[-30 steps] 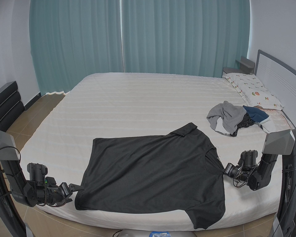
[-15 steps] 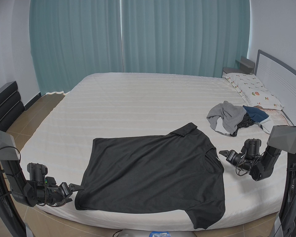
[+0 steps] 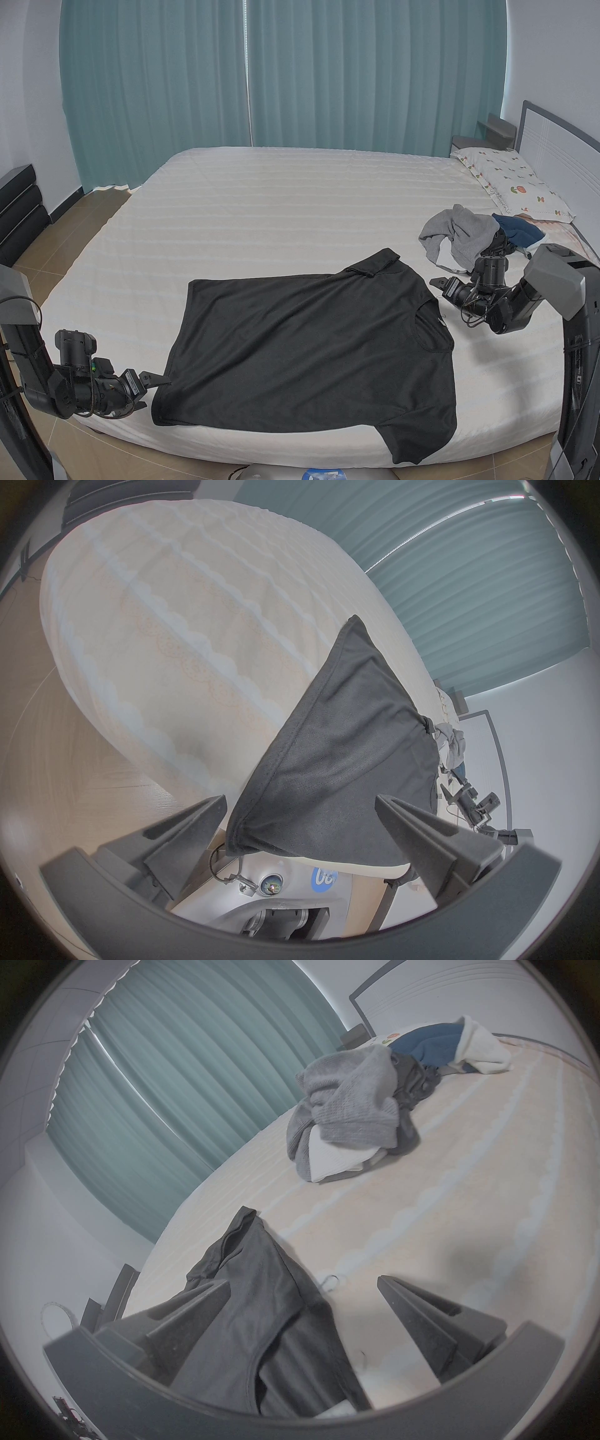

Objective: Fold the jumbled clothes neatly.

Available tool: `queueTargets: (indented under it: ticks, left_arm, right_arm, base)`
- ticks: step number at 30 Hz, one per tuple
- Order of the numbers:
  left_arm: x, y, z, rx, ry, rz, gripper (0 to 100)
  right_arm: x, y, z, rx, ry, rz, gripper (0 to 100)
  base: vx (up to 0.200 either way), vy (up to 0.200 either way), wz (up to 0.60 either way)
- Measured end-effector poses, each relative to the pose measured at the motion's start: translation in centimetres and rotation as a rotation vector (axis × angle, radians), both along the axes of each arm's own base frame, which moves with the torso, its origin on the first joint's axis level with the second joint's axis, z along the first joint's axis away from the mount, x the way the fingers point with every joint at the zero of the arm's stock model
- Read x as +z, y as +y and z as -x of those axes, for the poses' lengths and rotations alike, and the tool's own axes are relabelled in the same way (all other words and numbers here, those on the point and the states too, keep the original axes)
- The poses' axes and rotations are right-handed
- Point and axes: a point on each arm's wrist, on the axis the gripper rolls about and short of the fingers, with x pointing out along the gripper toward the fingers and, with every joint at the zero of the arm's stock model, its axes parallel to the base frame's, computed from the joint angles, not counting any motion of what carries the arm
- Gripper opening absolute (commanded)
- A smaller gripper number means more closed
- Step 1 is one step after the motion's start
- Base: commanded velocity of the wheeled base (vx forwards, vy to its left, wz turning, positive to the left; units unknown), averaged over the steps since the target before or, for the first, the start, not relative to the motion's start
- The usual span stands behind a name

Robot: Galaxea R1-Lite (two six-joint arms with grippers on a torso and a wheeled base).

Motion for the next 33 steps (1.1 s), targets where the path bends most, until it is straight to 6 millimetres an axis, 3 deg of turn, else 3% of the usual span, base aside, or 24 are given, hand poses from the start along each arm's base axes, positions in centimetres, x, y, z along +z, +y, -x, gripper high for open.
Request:
queueTargets:
  ticks: [8, 9, 20, 33]
  left_arm:
    - [0.0, 0.0, 0.0, 0.000, -0.001, 0.000, 100]
    - [0.0, 0.0, 0.0, 0.000, -0.001, 0.000, 100]
    - [0.0, 0.0, 0.1, -0.003, 0.001, -0.003, 100]
    - [0.0, 0.0, 0.1, -0.005, 0.001, -0.004, 100]
  right_arm:
    - [-2.5, 2.4, -3.3, 0.033, -0.019, 0.003, 100]
    - [-2.7, 2.5, -3.5, 0.029, -0.020, 0.006, 0]
    - [-3.3, 2.3, -5.3, -0.044, -0.062, 0.036, 0]
    - [-1.9, 1.6, -7.2, -0.103, -0.160, 0.048, 0]
  base:
    - [0.000, 0.000, 0.00]
    - [0.000, 0.000, 0.00]
    - [0.000, 0.000, 0.00]
    - [0.000, 0.000, 0.00]
